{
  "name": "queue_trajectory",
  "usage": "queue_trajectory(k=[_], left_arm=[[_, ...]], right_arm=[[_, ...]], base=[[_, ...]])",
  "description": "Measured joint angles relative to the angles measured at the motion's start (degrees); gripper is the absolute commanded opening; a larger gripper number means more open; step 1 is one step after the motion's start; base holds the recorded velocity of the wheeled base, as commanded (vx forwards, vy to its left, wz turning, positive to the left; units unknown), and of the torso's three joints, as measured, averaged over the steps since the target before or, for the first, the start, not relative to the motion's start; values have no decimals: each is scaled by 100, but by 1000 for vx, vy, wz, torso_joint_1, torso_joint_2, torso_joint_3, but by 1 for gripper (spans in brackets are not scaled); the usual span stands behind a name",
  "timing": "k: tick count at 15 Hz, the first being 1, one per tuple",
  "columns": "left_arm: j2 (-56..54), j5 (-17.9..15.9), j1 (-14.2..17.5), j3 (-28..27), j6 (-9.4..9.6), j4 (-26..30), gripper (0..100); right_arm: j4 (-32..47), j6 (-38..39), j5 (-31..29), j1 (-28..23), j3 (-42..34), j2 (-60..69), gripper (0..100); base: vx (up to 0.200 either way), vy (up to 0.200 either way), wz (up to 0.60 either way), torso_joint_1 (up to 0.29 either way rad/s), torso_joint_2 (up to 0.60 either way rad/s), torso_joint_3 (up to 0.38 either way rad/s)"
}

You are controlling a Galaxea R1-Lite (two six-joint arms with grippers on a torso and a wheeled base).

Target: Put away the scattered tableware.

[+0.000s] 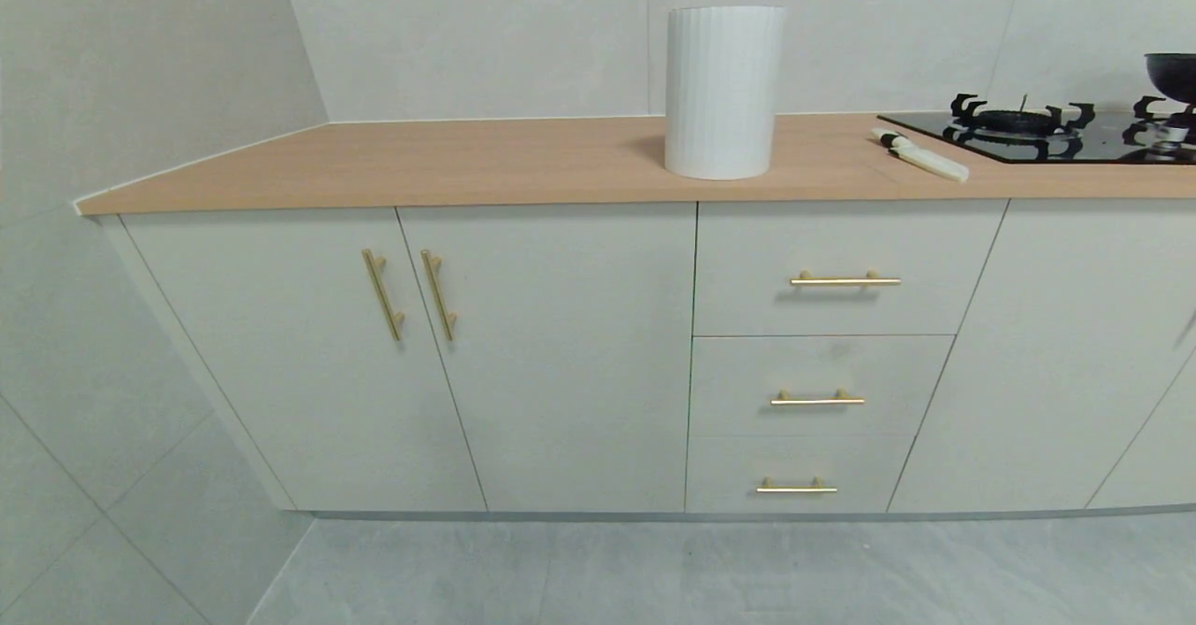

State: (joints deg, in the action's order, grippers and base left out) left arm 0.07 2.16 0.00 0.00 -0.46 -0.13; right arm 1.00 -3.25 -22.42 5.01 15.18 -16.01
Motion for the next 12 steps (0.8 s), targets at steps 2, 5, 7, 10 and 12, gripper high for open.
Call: queue_trajectory(k=[2,5,7,10,12], left_arm=[[0,2,0,0,0,-2,100],[0,2,0,0,0,-2,100],[0,0,0,0,0,-2,100],[0,2,0,0,0,-2,100],[0,2,0,0,2,-2,100]], right_arm=[[349,-65,-5,-304,182,844,100],[397,255,441,-488,-188,1408,100],[329,315,978,-512,-663,1535,100],[-354,305,1556,-517,-1345,1598,100],[-54,310,1886,-517,-1463,1610,100]], base=[[0,0,0,0,0,0],[0,0,0,0,0,0],[0,0,0,0,0,0],[0,0,0,0,0,0],[0,0,0,0,0,0]])
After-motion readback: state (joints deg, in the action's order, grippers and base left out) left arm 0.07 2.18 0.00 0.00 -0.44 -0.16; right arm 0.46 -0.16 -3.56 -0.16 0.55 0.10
